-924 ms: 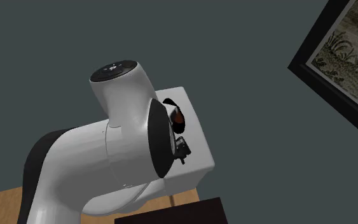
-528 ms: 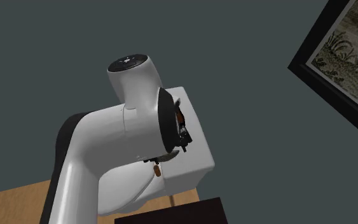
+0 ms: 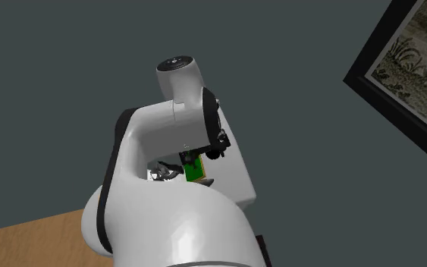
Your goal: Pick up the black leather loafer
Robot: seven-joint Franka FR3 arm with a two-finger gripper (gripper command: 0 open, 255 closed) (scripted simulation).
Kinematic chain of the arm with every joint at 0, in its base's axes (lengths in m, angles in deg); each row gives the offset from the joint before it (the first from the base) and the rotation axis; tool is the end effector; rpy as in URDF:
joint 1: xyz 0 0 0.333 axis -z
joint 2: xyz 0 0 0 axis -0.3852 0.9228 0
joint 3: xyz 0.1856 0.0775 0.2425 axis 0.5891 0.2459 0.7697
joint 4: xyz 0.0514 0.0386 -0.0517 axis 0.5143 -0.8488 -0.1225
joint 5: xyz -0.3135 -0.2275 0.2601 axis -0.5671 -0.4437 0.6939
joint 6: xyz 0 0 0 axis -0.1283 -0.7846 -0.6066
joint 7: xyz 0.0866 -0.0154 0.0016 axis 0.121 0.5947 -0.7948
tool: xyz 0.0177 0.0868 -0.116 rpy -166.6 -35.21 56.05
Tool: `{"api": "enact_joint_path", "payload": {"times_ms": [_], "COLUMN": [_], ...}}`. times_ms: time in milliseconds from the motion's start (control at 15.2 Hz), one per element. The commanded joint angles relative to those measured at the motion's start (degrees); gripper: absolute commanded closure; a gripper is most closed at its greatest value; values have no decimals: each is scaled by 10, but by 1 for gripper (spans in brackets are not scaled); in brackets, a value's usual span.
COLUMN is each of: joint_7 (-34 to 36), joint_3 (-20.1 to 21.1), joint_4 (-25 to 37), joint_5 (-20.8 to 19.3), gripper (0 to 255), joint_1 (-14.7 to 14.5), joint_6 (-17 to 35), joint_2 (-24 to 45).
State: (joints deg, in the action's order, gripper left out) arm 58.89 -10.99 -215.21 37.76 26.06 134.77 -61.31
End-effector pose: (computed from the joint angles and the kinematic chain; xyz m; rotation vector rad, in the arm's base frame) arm 0.5035 -0.0489 0.4393 2.9687 0.2821 -0.0797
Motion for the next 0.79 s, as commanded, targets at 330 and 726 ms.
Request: {"api": "enact_joint_path", "payload": {"times_ms": [330,726], "joint_7": [-12,-25], "joint_3": [-16,-26], "joint_4": [105,222], "joint_5": [-4,2], "gripper": [0,0], "joint_1": [12,20], "joint_6": [63,88], "joint_2": [149,276]}}
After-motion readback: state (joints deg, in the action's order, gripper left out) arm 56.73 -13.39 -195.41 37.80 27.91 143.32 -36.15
